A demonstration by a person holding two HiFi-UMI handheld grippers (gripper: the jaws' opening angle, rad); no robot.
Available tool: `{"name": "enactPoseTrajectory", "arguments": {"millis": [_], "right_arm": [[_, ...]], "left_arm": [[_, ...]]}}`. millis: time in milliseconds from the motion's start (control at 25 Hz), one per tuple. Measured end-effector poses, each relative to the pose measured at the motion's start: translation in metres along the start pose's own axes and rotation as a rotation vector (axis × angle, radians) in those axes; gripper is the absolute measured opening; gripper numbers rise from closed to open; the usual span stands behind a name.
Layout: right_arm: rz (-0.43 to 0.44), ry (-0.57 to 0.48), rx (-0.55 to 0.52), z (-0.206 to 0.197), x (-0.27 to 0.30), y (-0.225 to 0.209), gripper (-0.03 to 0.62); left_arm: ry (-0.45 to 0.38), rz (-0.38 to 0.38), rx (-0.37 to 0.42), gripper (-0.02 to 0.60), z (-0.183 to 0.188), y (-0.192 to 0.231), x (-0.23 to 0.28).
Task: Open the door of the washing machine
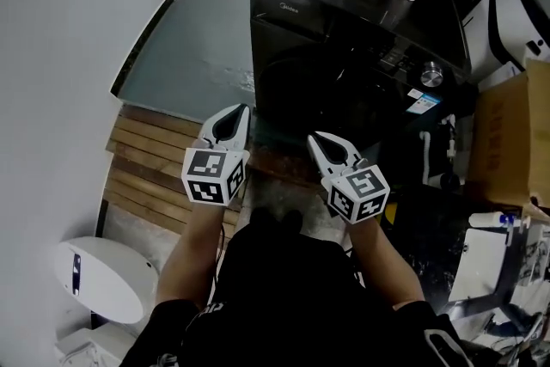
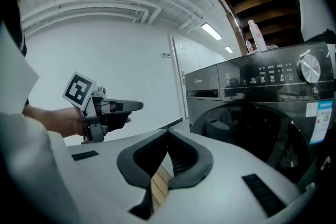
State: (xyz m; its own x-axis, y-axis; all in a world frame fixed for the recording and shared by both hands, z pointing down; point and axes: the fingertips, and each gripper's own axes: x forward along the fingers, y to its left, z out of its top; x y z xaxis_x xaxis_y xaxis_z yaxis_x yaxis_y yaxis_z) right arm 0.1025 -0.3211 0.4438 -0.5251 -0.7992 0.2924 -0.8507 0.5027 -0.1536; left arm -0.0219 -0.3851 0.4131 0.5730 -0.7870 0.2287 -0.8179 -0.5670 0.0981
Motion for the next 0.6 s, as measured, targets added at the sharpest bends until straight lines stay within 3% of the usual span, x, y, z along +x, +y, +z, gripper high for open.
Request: {"name": "enactPoseTrajectory", "arguments": {"millis": [200, 600], "right_arm": [[-0.081, 0.004, 0.018, 0.008, 0.012, -0.014, -0.003], [-0.210, 0.034, 0.055, -0.005, 0.005, -0.062, 0.017]], "left_arm": [[0.008, -0.081, 0.007, 0.008, 0.006, 0.004, 0.025], [0.048, -0.239, 0.058, 0.008, -0.001, -0.035, 0.075]]}}
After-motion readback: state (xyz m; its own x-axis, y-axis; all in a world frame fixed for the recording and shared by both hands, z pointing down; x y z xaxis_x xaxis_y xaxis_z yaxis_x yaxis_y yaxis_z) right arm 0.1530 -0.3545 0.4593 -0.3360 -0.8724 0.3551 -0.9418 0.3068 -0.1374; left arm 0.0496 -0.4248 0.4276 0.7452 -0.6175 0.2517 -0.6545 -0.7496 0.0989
